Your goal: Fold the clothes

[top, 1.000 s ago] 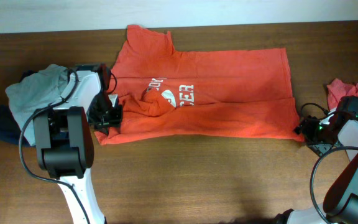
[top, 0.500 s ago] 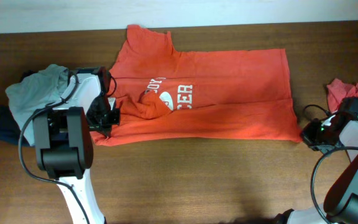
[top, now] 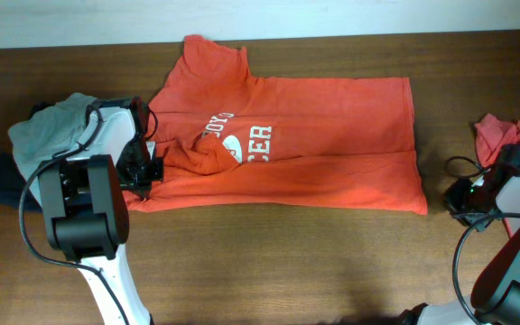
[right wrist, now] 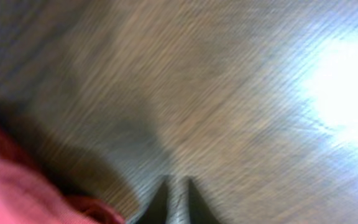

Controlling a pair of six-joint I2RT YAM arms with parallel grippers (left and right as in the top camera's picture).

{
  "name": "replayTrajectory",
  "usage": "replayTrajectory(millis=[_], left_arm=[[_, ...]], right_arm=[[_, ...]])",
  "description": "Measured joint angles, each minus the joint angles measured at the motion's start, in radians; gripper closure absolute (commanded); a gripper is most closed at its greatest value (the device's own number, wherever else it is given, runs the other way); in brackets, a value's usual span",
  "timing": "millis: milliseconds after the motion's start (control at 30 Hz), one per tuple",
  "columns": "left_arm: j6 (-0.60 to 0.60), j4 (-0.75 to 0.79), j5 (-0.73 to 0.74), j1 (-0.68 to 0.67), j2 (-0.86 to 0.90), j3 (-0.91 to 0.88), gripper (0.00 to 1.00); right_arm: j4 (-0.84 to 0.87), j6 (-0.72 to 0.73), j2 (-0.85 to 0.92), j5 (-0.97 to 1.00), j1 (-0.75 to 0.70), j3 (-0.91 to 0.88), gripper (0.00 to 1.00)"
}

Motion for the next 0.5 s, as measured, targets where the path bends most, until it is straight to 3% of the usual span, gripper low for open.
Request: replayTrajectory(millis=[100,200,333,500], left_arm=[[0.0,0.0,-0.002,0.0,0.0,0.0,0.97],[0.0,0.0,-0.004,0.0,0.0,-0.001,0.98],[0.0,-0.002,-0.008,0.0,0.0,-0.001,0.98],[0.0,-0.002,-0.011,0.0,0.0,-0.002,0.97]], right_arm=[[-0.001,-0.064,0.0,-0.108,-0.005,0.0,0.28],[-0.01,-0.098,0.0,-0.18,-0.005,0.0,0.27],[-0.005,-0.118,0.0,-0.22,-0.002,-0.001,0.28],[0.031,-0.127,0.032,-0.233,0.043,-0.016,0.37]])
